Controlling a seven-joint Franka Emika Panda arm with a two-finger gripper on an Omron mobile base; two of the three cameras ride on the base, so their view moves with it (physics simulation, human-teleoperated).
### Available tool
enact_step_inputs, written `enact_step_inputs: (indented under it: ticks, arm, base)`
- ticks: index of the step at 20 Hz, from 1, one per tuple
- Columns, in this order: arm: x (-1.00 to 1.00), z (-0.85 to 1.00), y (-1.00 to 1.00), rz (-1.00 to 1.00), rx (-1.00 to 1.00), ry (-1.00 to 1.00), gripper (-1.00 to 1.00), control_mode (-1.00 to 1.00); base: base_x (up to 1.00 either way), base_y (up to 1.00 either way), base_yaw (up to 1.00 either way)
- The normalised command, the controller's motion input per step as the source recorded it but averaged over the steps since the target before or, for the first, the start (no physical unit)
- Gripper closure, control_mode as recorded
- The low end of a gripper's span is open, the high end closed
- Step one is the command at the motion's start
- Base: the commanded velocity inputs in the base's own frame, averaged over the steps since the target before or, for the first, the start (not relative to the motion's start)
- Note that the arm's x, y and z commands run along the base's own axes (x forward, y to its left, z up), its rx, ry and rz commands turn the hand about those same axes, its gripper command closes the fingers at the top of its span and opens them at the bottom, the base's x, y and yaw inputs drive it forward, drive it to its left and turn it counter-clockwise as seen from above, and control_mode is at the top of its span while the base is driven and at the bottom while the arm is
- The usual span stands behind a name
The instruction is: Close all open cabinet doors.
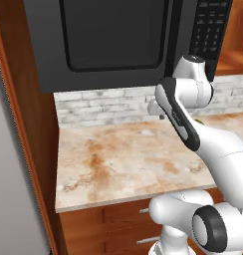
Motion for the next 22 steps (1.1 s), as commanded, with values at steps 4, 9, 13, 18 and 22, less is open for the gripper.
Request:
enact_step_inputs:
  ticks: [4,9,13,18,22]
  arm:
    - [0.0,0.0,0.0,0.0,0.0,0.0,-1.0,1.0]
    - [0.0,0.0,0.0,0.0,0.0,0.0,-1.0,1.0]
    - [0.0,0.0,0.0,0.0,0.0,0.0,-1.0,1.0]
    - [0.0,0.0,0.0,0.0,0.0,0.0,-1.0,1.0]
    - [0.0,0.0,0.0,0.0,0.0,0.0,-1.0,1.0]
  base:
    - [-0.09,0.0,-0.02]
    - [-0.23,-0.08,-0.14]
    - [-0.07,-0.06,-0.19]
    - [0.0,-0.07,-0.23]
    - [0.0,-0.19,-0.23]
